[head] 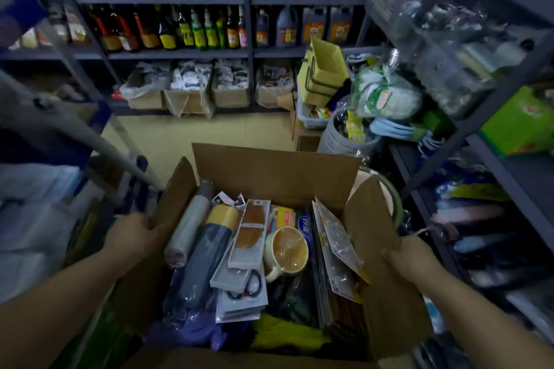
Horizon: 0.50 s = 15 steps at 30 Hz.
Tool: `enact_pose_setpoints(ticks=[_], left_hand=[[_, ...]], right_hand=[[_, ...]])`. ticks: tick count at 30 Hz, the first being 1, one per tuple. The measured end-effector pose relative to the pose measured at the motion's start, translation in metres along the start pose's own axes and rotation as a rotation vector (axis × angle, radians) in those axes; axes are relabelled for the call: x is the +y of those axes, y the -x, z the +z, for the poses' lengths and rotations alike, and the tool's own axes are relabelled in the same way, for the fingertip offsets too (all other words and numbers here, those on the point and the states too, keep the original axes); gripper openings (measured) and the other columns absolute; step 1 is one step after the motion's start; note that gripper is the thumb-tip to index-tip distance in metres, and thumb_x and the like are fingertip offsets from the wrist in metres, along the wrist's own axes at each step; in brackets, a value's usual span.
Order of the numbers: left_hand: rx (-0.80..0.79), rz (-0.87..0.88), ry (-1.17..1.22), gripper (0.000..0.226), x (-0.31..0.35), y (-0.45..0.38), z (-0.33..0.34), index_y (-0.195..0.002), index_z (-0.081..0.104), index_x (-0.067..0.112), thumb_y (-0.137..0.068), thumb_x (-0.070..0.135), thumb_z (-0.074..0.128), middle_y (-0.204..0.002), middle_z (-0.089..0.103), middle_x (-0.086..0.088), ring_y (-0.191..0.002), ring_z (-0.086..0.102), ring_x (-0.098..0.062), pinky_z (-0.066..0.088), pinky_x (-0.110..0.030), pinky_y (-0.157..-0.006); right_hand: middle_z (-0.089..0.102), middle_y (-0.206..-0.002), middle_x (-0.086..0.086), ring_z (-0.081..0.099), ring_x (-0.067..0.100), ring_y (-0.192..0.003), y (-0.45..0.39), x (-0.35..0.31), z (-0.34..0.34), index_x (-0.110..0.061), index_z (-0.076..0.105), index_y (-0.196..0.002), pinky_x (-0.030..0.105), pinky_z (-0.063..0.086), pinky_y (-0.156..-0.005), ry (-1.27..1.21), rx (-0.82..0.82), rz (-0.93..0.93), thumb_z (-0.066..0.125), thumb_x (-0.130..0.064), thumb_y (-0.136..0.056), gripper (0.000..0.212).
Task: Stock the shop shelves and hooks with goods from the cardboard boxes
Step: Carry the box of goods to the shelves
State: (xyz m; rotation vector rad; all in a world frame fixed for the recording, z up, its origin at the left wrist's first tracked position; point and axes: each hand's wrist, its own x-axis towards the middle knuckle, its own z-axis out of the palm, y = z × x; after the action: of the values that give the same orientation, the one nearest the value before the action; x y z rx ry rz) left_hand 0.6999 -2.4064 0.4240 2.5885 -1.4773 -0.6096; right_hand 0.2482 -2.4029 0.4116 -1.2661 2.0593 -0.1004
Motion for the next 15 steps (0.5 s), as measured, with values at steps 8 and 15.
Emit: enact_pose_setpoints(ticks=[8, 15], left_hand=[[-0.036, 0.124, -0.051, 0.027, 0.110, -0.133, -0.033, -0.074, 0.055, 0.007, -0.094, 0.026, 0.054, -0.067, 0.054, -0.008, -0.067, 0.052, -0.024, 0.039, -0.029, -0.060], [-0.134, 0.392, -0.113, 0.035, 0.236, -0.255, -0.031, -0.082, 0.065, -0.001, -0.092, 0.031, 0.056, -0.077, 0.063, -0.015, -0.069, 0.056, -0.026, 0.038, -0.028, -0.061]], right_hand=[[0.067, -0.089, 0.015, 0.058, 0.025, -0.073, -0.090, -0.067, -0.056, 0.000, 0.067, -0.096, 0.025, 0.040, -0.055, -0.098, 0.071, 0.088, 0.059, -0.016, -0.091, 0.019], [0.069, -0.087, 0.020, 0.064, 0.032, -0.076, -0.122, -0.075, -0.074, 0.005, 0.068, -0.094, 0.038, 0.054, -0.069, -0.266, 0.239, 0.321, 0.061, -0.013, -0.090, 0.020]])
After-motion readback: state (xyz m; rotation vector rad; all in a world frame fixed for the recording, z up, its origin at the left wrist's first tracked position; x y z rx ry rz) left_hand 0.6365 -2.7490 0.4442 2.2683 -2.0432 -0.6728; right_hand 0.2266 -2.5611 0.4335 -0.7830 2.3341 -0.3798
